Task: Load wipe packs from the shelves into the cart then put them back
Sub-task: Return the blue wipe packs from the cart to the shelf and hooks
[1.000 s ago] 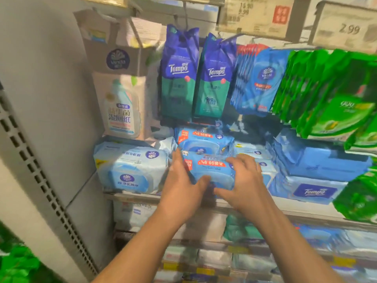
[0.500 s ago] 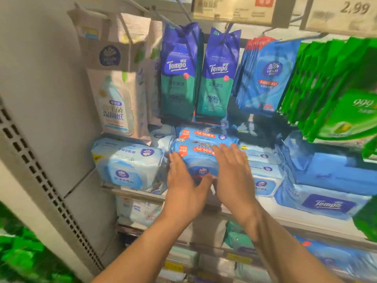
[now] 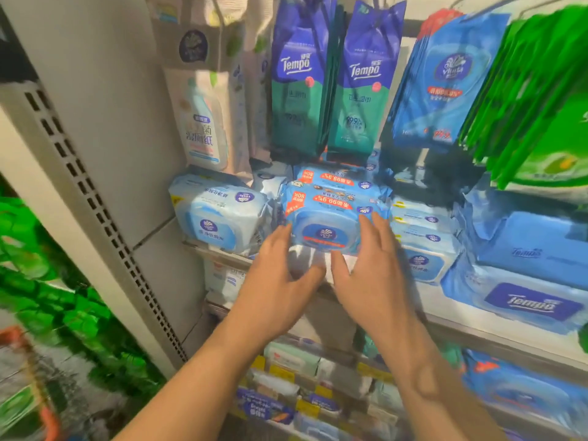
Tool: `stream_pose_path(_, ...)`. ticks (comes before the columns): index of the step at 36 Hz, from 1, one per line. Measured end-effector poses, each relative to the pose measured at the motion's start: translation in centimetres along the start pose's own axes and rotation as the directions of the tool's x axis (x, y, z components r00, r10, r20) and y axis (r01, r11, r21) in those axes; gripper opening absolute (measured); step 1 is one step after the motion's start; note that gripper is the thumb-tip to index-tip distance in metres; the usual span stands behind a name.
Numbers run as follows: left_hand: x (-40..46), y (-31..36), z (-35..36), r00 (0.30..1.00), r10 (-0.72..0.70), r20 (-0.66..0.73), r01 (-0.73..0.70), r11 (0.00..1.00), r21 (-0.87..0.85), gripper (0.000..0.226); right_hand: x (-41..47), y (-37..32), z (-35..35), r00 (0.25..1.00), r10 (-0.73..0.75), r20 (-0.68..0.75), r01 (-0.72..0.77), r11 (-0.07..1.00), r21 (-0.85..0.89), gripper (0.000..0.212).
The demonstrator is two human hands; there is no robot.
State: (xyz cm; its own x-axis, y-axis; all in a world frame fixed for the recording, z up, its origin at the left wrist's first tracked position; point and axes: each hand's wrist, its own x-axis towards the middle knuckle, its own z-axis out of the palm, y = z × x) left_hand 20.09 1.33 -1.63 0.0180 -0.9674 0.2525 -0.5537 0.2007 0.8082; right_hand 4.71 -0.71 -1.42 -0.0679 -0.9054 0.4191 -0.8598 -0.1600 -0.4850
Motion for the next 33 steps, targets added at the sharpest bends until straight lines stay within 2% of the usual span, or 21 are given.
stream_pose_path(3,-2.6,-1.0,-0.7,1.000,-0.031,0.005,0.030,0.987,0.157,0.072,-1.9,-0.4,0.1,0.998,0.003,0.068,-0.010,0.994,0.106,0.073)
stream_pose_path(6,-4.8,-2.0,-2.0,0.995,-0.097,-0.037,0.103,0.963,0.247,0.085,-3.4,-0.9,1.0,0.987,-0.053,0.152,0.035,0.993,0.114,0.074)
stream_pose_path(10,-7.9,-3.4,-4.3,0.972,-0.231,-0.044,0.231,0.899,0.372,0.099,-5.1,-2.3,2.4,0.933,-0.112,0.343,0.129,0.991,-0.029,0.077)
stream_pose_path(13,-10.4,-4.5,-6.5,0.954,-0.287,-0.090,0.297,0.852,0.431,0.113,-6.5,-4.3,3.4,0.895,-0.136,0.425,0.193,0.977,-0.092,0.087)
stream_pose_path(15,-12.0,-5.2,-8.1,0.937,-0.326,-0.125,0.347,0.825,0.445,0.111,-7.5,-6.0,4.1,0.884,-0.167,0.437,0.231,0.968,-0.098,0.092)
stream_pose_path(18,-14.1,-5.9,-10.6,0.927,-0.317,-0.201,0.375,0.795,0.477,0.104,-8.9,-8.7,4.7,0.868,-0.228,0.442,0.295,0.951,-0.090,0.087)
stream_pose_path(20,-15.7,-6.6,-12.2,0.916,-0.329,-0.229,0.400,0.785,0.473,0.098,-10.1,-10.5,5.2,0.848,-0.247,0.469,0.337,0.935,-0.116,0.085)
stream_pose_path(23,-18.5,-8.2,-14.9,0.877,-0.409,-0.251,0.480,0.764,0.432,0.106,-12.1,-13.5,5.8,0.825,-0.278,0.492,0.376,0.920,-0.110,0.089)
stream_pose_path(29,-26.0,-11.4,-22.1,0.798,-0.505,-0.329,0.601,0.713,0.362,0.105,-17.3,-21.6,8.5,0.742,-0.312,0.594,0.461,0.880,-0.115,0.081)
stream_pose_path(33,-31.8,-13.8,-27.4,0.738,-0.568,-0.365,0.671,0.675,0.307,0.105,-21.8,-27.6,10.8,0.664,-0.354,0.658,0.532,0.843,-0.083,0.087)
